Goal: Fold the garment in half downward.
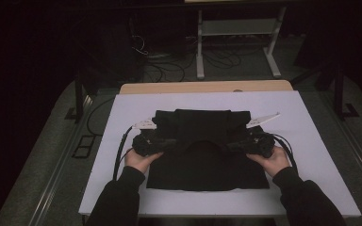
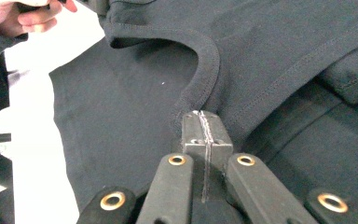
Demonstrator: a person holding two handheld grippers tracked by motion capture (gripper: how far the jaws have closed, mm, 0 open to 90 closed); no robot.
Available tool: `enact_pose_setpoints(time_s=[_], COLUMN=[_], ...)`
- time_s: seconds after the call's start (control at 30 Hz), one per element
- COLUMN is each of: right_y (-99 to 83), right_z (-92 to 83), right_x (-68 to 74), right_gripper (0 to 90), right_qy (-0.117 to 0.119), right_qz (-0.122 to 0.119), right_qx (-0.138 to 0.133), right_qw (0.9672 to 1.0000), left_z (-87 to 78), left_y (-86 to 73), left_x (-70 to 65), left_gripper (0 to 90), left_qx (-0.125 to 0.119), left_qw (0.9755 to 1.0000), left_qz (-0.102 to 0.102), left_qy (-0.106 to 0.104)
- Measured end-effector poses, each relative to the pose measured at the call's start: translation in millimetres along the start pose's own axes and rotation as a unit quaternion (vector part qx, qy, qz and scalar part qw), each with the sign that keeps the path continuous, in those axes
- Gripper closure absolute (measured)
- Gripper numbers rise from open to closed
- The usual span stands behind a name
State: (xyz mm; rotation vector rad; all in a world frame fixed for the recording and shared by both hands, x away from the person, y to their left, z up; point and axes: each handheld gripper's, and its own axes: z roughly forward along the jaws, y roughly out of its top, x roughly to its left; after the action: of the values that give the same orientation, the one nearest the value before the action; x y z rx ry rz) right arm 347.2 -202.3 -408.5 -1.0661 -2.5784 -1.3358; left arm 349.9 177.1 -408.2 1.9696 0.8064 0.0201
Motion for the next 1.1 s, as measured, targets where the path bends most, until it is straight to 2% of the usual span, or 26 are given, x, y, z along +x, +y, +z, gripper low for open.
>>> enact_pose_setpoints(time_s=[0.23,0.3,0.53,0.83,1.1], right_y=[-6.4,-7.9,-13.8,-20.6,-31.2], right_z=[-2.4,-3.0,-3.3,-5.6,-11.0], right_x=[7.8,9.2,13.4,23.8,31.3], right_gripper=[89.0,89.0,89.0,88.9,88.9], right_qy=[0.001,0.002,0.006,0.014,0.018], right_qz=[-0.002,-0.001,0.002,-0.003,0.003], right_qx=[0.007,0.006,0.014,0.025,0.031], right_qw=[1.0000,1.0000,0.9999,0.9996,0.9994], left_z=[-4.4,-5.9,-10.9,-12.9,-18.9], left_y=[-5.5,-7.8,-14.9,-23.7,-33.6], left_x=[-7.7,-9.4,-12.9,-28.3,-38.5], left_gripper=[86.3,86.3,86.3,86.2,86.2], left_qx=[0.005,0.000,0.004,0.020,0.025], left_qw=[1.0000,1.0000,1.0000,0.9996,0.9995], left_qz=[0.005,0.000,0.001,0.020,0.013], left_qy=[-0.002,-0.004,-0.005,-0.009,-0.015])
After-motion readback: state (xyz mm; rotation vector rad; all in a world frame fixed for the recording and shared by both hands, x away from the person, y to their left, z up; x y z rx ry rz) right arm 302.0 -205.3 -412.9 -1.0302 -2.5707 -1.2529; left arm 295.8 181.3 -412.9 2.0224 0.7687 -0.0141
